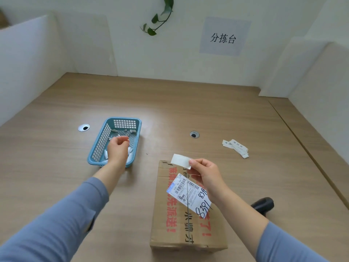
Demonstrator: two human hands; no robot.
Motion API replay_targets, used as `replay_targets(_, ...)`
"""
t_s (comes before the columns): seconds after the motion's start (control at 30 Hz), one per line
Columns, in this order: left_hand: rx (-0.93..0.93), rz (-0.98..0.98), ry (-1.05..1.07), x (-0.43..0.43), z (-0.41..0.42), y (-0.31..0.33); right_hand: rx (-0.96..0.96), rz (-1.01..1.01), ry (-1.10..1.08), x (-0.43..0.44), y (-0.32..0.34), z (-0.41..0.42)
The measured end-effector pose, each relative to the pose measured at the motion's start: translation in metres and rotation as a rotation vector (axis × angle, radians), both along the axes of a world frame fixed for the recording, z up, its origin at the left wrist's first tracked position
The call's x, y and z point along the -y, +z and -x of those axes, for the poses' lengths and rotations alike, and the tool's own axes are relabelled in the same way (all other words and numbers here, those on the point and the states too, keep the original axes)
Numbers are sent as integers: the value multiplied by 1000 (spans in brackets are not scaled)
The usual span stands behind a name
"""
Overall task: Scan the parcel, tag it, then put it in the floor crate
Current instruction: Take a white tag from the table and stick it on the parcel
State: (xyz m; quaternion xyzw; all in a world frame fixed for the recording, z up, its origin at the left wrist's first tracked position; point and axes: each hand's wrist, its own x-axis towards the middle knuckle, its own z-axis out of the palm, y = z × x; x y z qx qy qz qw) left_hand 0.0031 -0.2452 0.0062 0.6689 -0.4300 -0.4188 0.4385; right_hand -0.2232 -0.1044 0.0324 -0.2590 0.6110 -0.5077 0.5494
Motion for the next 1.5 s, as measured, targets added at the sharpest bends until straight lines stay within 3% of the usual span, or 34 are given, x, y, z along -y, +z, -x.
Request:
replay_targets(0.1, -33, 145, -308, -44, 54, 28, -20, -5, -59, 4, -1, -4)
replay_targets(0.23, 256, 333, -621, -85, 93, 27, -21, 20, -115, 7, 3, -5)
replay_targets(0.6, 714, 713, -516, -112, 113, 35, 125, 14, -156, -5, 16, -4)
replay_targets(0.73, 777, 774, -489, -118, 116, 41, 126, -1, -142, -13, 21, -2)
replay_targets(0.83, 630, 637, -509, -123, 117, 47, 110, -71, -68, -18, 23, 3)
replay_targets(1.0, 172, 233, -561, -130, 118, 61, 143, -120, 42, -29, 28, 11)
replay_targets(1.13, -146, 12, -467, -132, 114, 71, 207, -94, 170, -38, 29, 16)
replay_targets(1.27, -437, -196, -346, -127, 104, 70, 145, -95, 126, -38, 28, 24)
replay_targets(1.5, -604, -295, -203, -127, 100, 65, 43, -11, -16, -36, 30, 26)
